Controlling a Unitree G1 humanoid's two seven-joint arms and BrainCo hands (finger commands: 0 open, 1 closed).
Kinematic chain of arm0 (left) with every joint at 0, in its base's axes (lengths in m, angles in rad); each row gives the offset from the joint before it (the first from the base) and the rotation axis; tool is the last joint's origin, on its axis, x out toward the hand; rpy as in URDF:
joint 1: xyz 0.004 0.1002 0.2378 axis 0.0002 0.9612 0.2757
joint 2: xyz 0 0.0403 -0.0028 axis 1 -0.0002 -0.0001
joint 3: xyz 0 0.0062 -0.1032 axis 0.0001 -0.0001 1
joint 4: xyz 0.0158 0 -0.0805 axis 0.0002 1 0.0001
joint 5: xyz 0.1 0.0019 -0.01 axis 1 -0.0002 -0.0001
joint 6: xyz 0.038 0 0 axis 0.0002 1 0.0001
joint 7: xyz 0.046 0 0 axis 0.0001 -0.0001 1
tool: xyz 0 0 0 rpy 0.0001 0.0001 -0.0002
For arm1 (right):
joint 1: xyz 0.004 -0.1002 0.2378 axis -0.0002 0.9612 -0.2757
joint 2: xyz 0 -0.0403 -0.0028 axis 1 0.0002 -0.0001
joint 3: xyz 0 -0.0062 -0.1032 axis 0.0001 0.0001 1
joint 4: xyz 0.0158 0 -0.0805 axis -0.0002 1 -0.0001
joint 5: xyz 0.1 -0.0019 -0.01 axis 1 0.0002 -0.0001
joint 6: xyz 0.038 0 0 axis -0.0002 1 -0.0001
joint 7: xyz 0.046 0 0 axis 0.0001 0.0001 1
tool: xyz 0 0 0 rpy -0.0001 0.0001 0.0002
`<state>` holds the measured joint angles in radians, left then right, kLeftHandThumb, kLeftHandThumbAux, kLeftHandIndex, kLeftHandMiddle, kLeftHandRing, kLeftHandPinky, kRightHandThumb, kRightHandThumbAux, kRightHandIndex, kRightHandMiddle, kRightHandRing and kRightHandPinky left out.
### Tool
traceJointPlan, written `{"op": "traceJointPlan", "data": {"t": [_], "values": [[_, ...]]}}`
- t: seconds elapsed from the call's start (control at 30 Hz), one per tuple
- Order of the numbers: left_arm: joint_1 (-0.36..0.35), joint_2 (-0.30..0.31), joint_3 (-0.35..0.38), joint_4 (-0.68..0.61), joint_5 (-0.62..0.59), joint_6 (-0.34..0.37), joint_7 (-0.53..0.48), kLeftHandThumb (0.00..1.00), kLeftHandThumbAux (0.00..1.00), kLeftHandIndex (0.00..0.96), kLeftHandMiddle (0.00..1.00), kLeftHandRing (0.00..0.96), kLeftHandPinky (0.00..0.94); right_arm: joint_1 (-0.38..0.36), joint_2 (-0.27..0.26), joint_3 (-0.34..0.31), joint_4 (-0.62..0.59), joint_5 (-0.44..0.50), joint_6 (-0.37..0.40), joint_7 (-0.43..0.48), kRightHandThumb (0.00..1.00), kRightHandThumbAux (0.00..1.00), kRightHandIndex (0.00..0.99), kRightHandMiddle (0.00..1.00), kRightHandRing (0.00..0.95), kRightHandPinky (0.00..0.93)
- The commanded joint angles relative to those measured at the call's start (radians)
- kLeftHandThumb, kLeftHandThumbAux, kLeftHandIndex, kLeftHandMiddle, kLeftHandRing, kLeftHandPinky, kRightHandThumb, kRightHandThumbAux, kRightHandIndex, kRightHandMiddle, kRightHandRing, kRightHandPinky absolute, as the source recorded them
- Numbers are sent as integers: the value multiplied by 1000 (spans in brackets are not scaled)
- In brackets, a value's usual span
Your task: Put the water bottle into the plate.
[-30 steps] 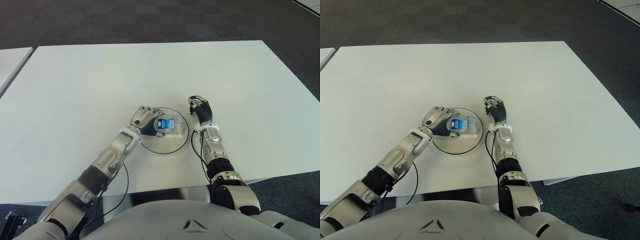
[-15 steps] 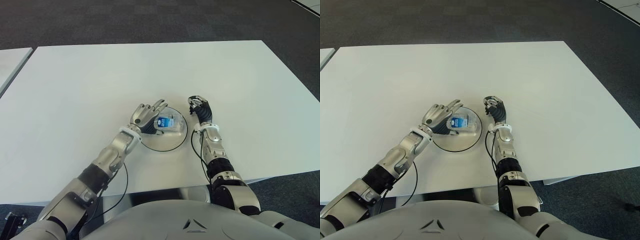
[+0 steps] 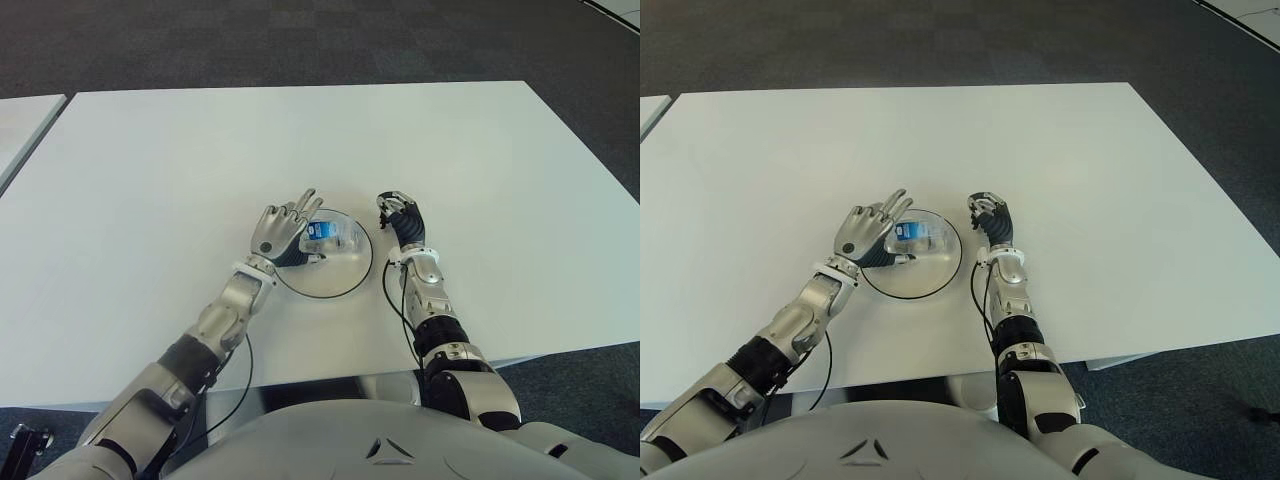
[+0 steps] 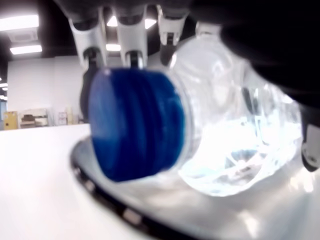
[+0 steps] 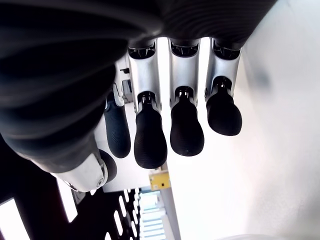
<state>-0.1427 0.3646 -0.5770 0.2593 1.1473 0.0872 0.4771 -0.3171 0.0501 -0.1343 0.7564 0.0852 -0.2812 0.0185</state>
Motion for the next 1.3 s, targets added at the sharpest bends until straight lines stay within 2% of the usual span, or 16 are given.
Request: {"op": "traceJointPlan", "data": {"t": [0.03, 0.27, 0.47, 0.53, 0.57, 0.67, 0.97, 1.3], "values": [[5, -8, -5, 22, 7, -1, 61, 114, 430, 0, 0, 0, 0, 78, 7, -8, 62, 13, 88, -4, 704, 728, 439, 750, 730, 738], [8, -21, 2, 31, 3, 2, 137, 27, 411, 0, 0, 0, 0, 78, 9, -9, 60, 10, 93, -14, 705, 728, 439, 749, 729, 737], [12, -32, 4, 34, 10, 21, 188, 3, 401, 0, 0, 0, 0, 78, 9, -10, 61, 10, 95, -18, 705, 728, 439, 749, 729, 737], [12, -43, 8, 46, 14, 27, 249, 1, 396, 0, 0, 0, 0, 76, 9, -10, 62, 10, 94, -19, 705, 728, 439, 749, 729, 736], [13, -54, 13, 63, 14, 21, 333, 0, 392, 0, 0, 0, 0, 76, 9, -10, 63, 10, 94, -19, 705, 728, 439, 749, 729, 735], [7, -74, 19, 108, 4, -6, 499, 18, 369, 0, 0, 0, 0, 76, 9, -9, 64, 7, 94, -19, 705, 727, 439, 747, 726, 736], [-40, -79, 14, 212, -13, -90, 708, 51, 329, 0, 0, 0, 0, 73, 5, -4, 68, 4, 91, -11, 706, 727, 439, 751, 730, 740], [-82, -113, 24, 299, -29, -106, 910, 53, 371, 0, 0, 0, 0, 74, 3, -1, 70, 2, 85, -2, 706, 728, 439, 752, 732, 740]]}}
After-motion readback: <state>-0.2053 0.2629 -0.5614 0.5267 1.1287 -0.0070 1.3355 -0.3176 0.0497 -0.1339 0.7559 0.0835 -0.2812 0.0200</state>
